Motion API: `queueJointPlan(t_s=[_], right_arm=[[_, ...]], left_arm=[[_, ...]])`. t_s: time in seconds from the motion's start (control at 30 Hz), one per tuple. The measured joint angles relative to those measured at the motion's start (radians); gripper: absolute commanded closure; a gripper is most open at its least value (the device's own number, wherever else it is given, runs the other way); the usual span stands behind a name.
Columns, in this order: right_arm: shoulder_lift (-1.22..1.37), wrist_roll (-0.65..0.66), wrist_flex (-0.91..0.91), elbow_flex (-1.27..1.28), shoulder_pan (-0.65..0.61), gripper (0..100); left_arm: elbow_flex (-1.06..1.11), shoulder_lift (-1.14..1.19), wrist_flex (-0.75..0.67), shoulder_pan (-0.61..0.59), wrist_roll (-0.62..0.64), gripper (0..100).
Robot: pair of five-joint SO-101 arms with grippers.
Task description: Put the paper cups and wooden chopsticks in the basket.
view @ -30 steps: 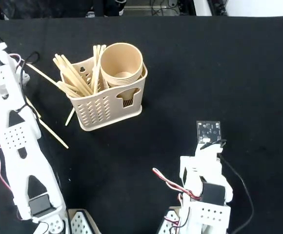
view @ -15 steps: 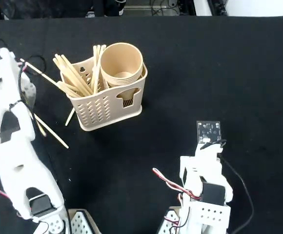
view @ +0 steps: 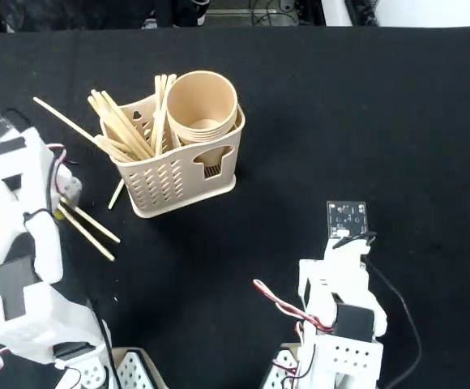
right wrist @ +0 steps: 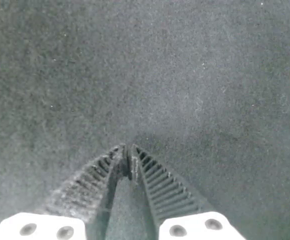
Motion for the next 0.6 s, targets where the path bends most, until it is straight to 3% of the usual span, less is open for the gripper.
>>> queueJointPlan(t_s=[0.27, 0.6], right_arm=[[0.0, 0.0, 0.0, 0.0, 0.0, 98.5], [0.0, 0.0, 0.0, 0.0, 0.0, 98.5]], left_arm=[[0.098, -0.002, -0.017, 0.025, 0.003, 90], [0.115, -0.009, -0.061, -0.043, 0.005, 90]])
